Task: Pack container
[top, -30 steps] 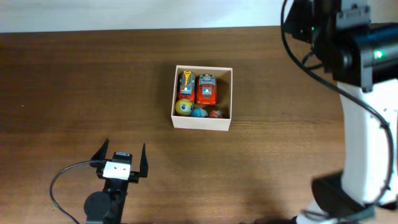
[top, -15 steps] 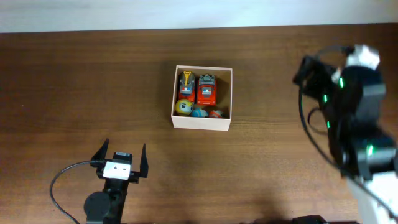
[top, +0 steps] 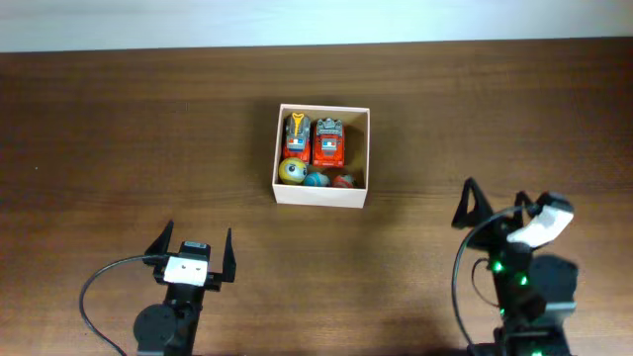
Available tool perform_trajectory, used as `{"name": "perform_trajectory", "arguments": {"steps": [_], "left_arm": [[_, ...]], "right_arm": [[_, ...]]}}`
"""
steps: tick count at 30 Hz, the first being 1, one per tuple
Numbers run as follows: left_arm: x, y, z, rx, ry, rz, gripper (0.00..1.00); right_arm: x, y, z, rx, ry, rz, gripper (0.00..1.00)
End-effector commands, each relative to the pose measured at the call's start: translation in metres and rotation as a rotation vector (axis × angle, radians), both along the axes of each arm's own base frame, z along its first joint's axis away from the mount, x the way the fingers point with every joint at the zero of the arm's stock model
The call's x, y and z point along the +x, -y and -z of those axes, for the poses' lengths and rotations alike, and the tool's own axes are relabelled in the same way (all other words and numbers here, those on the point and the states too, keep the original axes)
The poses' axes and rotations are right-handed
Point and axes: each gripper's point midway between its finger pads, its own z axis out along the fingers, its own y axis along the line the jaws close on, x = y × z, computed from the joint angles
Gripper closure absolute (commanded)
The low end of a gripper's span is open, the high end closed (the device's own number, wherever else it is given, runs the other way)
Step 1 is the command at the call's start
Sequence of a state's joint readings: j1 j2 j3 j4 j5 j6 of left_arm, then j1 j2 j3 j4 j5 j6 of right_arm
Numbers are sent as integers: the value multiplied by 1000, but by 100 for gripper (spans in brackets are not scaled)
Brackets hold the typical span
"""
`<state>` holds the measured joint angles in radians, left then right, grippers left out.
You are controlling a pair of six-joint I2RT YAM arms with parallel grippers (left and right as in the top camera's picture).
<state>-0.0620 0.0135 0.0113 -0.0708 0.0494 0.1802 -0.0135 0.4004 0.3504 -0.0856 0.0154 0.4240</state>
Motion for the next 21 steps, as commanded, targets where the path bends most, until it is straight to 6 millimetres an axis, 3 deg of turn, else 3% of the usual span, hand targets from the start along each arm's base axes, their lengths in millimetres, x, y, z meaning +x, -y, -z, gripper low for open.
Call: {"name": "perform_trajectory", "arguments": {"steps": [1, 9, 13, 21], "left_arm": [[-1, 1, 1, 15, 2, 10, 1], [-1, 1, 1, 15, 2, 10, 1], [-1, 1, 1, 15, 2, 10, 1], [-1, 1, 1, 15, 2, 10, 1]], "right_arm": [[-8, -3, 19, -5, 25, -24, 1], [-17, -6, 53, -5, 32, -36, 1], [-20, -18, 68, -89, 42, -118, 1], [-23, -27, 77, -246, 57, -186, 1]]}}
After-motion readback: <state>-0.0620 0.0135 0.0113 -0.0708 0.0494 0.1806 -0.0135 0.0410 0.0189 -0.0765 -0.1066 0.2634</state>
